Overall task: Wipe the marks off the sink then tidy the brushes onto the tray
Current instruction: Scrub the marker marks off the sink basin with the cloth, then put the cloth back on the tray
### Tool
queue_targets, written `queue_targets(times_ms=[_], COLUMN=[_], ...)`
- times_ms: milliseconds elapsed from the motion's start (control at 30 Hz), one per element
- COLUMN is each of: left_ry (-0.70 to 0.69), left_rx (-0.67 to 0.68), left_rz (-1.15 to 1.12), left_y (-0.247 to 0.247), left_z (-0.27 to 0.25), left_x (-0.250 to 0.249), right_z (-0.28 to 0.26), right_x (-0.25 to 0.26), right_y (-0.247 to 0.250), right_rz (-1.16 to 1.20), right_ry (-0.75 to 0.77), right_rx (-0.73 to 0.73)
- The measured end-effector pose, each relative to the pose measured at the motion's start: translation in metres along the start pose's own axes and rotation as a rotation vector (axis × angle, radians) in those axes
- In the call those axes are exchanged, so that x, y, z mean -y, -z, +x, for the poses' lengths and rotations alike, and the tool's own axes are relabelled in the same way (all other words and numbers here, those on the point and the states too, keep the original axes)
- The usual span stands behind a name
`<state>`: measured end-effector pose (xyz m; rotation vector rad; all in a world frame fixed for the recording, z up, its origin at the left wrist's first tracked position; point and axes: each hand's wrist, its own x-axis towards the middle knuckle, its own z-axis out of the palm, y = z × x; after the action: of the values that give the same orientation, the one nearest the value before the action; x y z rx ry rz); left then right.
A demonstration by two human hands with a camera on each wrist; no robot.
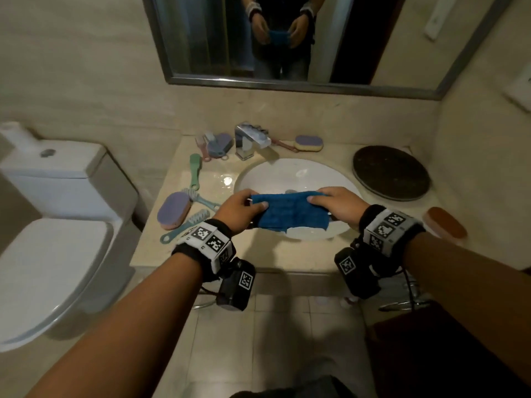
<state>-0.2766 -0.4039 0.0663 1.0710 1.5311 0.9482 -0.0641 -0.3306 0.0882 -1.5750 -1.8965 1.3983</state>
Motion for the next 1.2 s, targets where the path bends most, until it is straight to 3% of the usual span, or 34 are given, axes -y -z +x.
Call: queue_targets(times_ms=[200, 300, 433, 667, 833, 1033, 1200], left_ry=[0.043, 0.078, 0.094, 0.097, 0.074, 0.075, 0.022], left_rx=[0.079, 0.137, 0.141, 0.151, 0.146, 0.222, 0.223], left_rz=[-0.034, -0.064, -0.033, 0.043, 0.125, 0.105, 0.190], left_y=[-0.054, -0.088, -0.137, -0.199, -0.227, -0.250, -0.271], left_z=[0.069, 0.113, 0.176, 0.277, 0.330, 0.385, 0.431], left_x=[-0.033, -0.050, -0.074, -0.093, -0.095, -0.102, -0.098], right_z=[0.035, 0.064, 0.107, 0.180, 0.221, 0.257, 0.292], right_x=[-0.032, -0.049, -0.074, -0.109, -0.135, -0.154, -0.172], right_y=[0.051, 0.093, 0.156, 0.241, 0.271, 0.297, 0.310], right_rz=[0.377, 0.500, 0.476, 0.404, 0.181, 0.231, 0.174], right_ry=[-0.165, -0.178, -0.132, -0.190, -0.211, -0.215, -0.226], right_rx=[-0.137, -0.173, -0.171, -0.131, -0.168, -0.343, -0.379])
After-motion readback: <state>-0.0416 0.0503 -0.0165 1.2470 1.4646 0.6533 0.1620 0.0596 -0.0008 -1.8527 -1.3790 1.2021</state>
